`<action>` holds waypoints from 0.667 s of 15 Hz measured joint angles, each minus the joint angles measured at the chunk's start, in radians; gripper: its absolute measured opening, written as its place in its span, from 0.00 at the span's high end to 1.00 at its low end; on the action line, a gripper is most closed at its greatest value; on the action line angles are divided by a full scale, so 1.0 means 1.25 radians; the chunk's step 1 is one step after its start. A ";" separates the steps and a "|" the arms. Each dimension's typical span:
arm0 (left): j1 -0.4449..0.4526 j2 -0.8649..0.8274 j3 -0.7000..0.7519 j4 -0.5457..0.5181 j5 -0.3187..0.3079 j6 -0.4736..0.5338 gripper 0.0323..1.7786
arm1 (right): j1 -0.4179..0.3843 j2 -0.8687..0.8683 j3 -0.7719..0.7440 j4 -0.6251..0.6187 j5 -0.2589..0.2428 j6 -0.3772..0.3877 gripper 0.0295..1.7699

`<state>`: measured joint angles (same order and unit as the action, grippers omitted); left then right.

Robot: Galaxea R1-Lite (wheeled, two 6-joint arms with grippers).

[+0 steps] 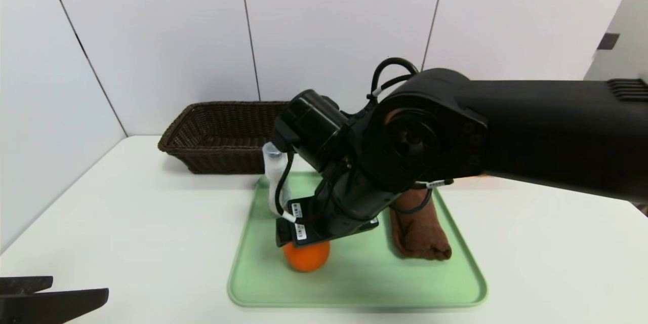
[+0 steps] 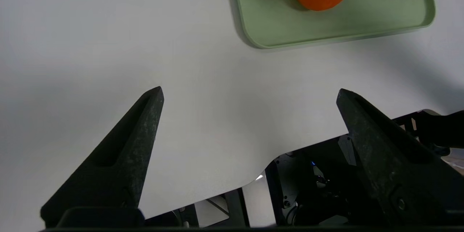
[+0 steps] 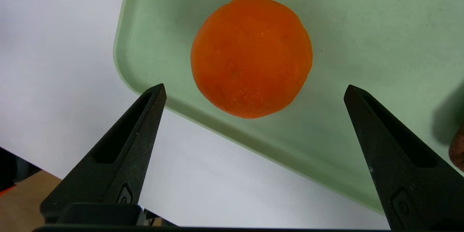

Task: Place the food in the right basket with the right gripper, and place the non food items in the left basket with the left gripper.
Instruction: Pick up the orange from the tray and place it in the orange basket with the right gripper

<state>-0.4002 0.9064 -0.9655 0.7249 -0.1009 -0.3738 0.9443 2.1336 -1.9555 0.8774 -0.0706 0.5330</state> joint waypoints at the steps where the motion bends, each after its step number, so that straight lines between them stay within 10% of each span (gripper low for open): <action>1: 0.000 -0.004 0.006 0.000 0.000 0.000 0.05 | 0.001 0.007 0.000 -0.004 -0.014 -0.001 0.04; 10: 0.000 -0.017 0.024 0.000 -0.010 0.001 0.05 | 0.021 0.066 0.000 -0.067 -0.066 -0.038 0.04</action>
<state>-0.4002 0.8851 -0.9355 0.7253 -0.1130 -0.3721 0.9702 2.2157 -1.9560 0.7943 -0.1534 0.4849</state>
